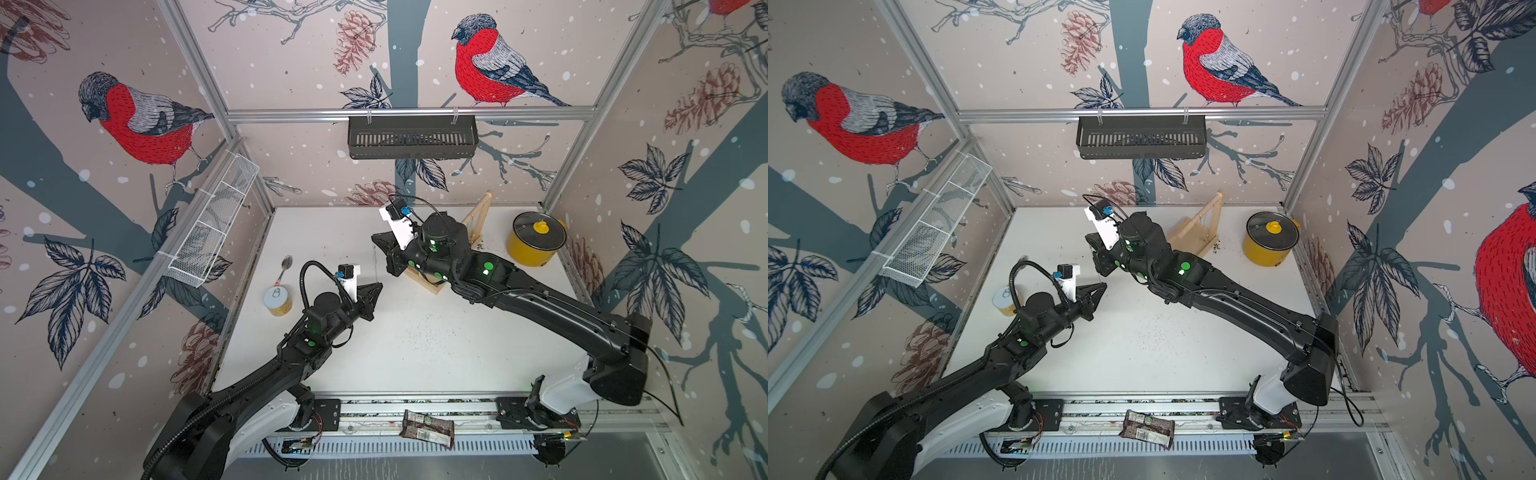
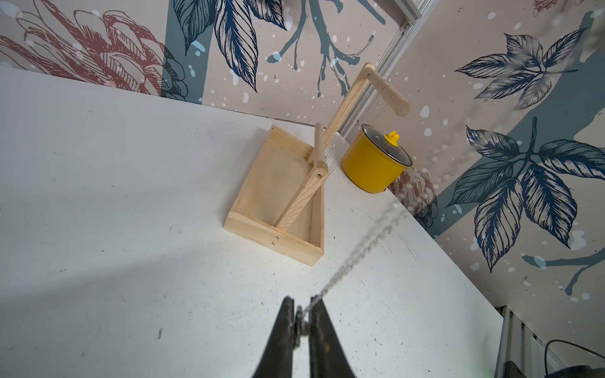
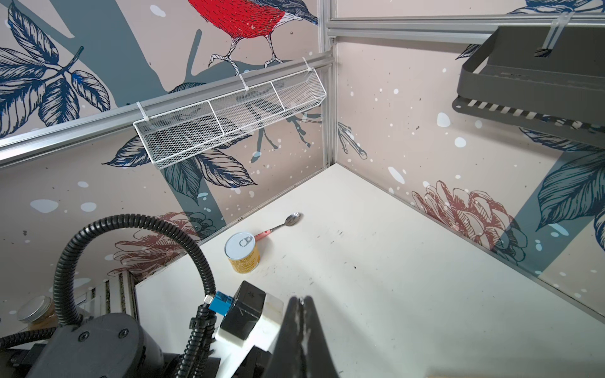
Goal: Take the necklace off the jewelry display stand
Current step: Place the necklace at the center of the board.
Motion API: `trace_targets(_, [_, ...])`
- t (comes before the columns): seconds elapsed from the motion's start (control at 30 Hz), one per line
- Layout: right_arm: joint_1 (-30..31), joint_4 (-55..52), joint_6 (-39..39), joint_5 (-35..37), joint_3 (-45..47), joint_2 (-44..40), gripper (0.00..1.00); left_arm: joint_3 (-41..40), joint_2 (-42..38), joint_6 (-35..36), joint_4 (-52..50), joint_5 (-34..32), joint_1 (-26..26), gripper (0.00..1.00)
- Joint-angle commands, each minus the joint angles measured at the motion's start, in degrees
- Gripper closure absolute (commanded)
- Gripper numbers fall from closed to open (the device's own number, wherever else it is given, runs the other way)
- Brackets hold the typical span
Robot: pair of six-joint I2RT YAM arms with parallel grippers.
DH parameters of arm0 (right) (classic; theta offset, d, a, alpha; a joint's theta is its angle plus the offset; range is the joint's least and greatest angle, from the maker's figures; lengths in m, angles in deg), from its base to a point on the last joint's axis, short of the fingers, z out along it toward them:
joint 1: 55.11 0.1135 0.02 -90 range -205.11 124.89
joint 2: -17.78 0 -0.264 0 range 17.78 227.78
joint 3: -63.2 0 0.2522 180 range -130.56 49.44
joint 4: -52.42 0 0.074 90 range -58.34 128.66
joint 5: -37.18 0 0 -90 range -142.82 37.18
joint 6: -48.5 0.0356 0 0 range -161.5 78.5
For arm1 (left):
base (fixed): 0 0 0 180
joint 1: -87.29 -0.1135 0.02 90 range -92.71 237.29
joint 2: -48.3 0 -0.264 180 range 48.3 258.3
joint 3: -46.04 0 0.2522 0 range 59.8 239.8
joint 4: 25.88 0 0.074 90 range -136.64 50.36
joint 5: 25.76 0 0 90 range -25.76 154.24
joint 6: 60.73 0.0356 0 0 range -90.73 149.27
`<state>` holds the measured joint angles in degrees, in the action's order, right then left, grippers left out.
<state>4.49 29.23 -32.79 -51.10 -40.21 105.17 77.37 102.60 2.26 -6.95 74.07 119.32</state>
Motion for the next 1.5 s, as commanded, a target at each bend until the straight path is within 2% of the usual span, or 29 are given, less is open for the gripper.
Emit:
trace_targets(0.0, [0.0, 2.3, -0.1, 0.0, 0.1, -0.3, 0.96, -0.2, -0.6, -0.2, 0.7, -1.1, 0.0, 0.86])
trace_targets(0.47, [0.0, 1.8, 0.8, -0.1, 0.7, 0.1, 0.96, 1.1, -0.2, -0.9, -2.0, -0.7, 0.0, 0.88])
trace_targets(0.8, [-1.0, 2.3, 4.8, -1.8, 3.2, 3.7, 0.96, 2.1, -2.2, -7.7, -15.4, 1.0, 0.0, 0.88])
trace_targets(1.13, [-3.8, 5.9, 6.9, -7.1, 5.4, 7.7, 0.96, -1.2, -2.7, -12.9, -22.4, 1.3, -0.6, 0.91])
trace_targets(1.47, [-5.8, 6.2, 8.2, -12.4, 5.3, 15.0, 0.96, -2.1, -0.5, -14.9, -27.5, 0.4, -4.5, 0.9])
